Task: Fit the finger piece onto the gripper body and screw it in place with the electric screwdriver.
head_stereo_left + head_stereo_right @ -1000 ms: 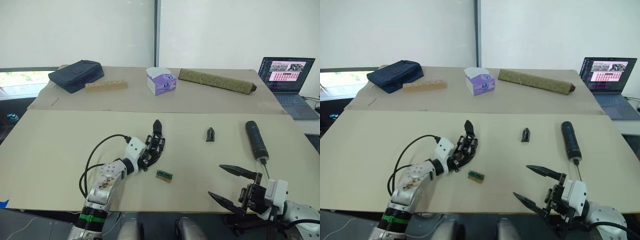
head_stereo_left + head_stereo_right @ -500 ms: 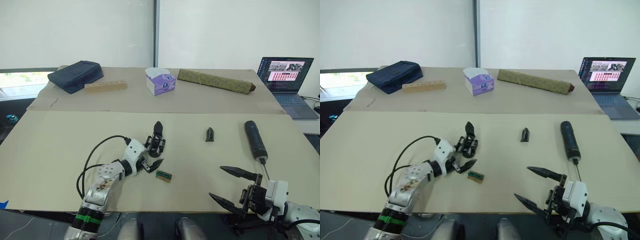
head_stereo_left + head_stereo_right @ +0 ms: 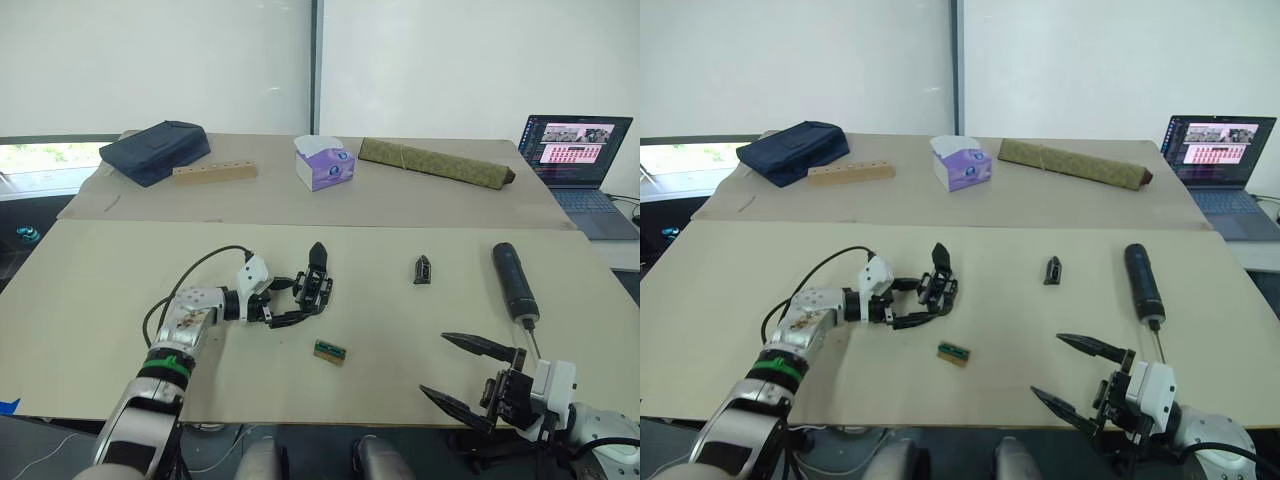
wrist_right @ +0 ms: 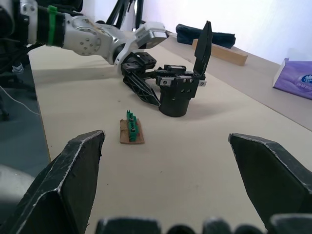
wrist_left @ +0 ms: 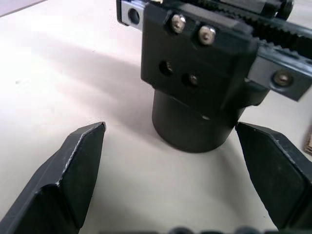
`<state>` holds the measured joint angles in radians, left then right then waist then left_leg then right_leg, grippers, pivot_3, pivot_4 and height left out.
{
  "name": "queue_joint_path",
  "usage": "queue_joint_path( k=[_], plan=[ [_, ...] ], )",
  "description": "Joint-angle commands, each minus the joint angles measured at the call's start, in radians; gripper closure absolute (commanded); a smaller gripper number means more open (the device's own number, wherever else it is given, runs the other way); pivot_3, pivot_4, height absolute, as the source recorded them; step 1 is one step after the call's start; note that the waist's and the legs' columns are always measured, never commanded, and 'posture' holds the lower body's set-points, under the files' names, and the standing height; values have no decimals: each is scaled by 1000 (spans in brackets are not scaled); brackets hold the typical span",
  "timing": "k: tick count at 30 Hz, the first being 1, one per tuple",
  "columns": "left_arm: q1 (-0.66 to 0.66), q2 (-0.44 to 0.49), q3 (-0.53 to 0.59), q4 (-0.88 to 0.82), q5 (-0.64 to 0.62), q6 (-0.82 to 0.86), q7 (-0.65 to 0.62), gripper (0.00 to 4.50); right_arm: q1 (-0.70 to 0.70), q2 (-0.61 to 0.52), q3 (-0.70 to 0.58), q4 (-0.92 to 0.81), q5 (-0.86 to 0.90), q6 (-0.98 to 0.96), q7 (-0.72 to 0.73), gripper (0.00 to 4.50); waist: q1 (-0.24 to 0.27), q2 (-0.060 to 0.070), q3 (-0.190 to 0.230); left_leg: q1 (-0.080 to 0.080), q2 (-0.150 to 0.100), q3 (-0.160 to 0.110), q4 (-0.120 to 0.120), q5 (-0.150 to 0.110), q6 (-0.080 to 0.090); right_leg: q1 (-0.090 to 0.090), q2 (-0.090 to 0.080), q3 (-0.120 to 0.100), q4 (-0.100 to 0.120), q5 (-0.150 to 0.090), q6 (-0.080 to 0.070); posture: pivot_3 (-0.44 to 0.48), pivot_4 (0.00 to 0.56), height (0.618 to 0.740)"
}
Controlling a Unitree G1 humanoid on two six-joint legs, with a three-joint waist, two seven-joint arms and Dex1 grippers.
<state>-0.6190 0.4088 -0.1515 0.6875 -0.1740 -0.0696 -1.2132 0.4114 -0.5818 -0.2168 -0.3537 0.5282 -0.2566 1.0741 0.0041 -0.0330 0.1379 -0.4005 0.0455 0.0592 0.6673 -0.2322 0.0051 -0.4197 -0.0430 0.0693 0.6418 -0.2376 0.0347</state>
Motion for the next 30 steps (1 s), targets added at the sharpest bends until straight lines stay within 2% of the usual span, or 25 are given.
queue_joint_path(
  k=[1, 5, 8, 11, 22, 30],
  plan=[
    [-62, -30, -38, 127, 60, -115, -42, 7, 6, -4, -24, -40, 8, -19, -5, 0, 2, 0, 0, 0, 0, 0, 0, 0, 0, 0, 0, 0, 0, 0, 0, 0, 150, 740],
    [-99, -60, -28, 214, 66, -201, -85, 7, 20, -6, -28, -53, 5, -17, -13, 0, 4, 0, 0, 0, 0, 0, 0, 0, 0, 0, 0, 0, 0, 0, 0, 0, 150, 740],
    [-102, -75, -12, 240, 52, -226, -112, 835, 37, -4, -33, -69, 0, -17, -26, 0, 5, 0, 0, 0, 0, 0, 0, 0, 0, 0, 0, 0, 0, 0, 0, 0, 150, 740],
    [-95, -91, 12, 225, 36, -233, -98, 2227, 47, -3, -35, -78, -3, -17, -35, 0, 4, 0, 0, 0, 0, 0, 0, 0, 0, 0, 0, 0, 0, 0, 0, 0, 150, 740],
    [-44, -141, -14, 78, 92, -152, 36, 2227, 43, -4, -21, -87, -17, -16, -57, 0, 11, 0, 0, -3, -1, -2, 3, 0, 0, 0, 0, 0, 0, 0, 2, 0, 150, 740],
    [-23, -141, -41, 49, 93, -118, -23, 2227, 23, -6, -16, -83, -22, -10, -57, 0, 11, 1, -1, -4, -2, -3, 4, 0, 0, 0, 0, 0, 0, 0, 2, 0, 150, 740]
  ],
)
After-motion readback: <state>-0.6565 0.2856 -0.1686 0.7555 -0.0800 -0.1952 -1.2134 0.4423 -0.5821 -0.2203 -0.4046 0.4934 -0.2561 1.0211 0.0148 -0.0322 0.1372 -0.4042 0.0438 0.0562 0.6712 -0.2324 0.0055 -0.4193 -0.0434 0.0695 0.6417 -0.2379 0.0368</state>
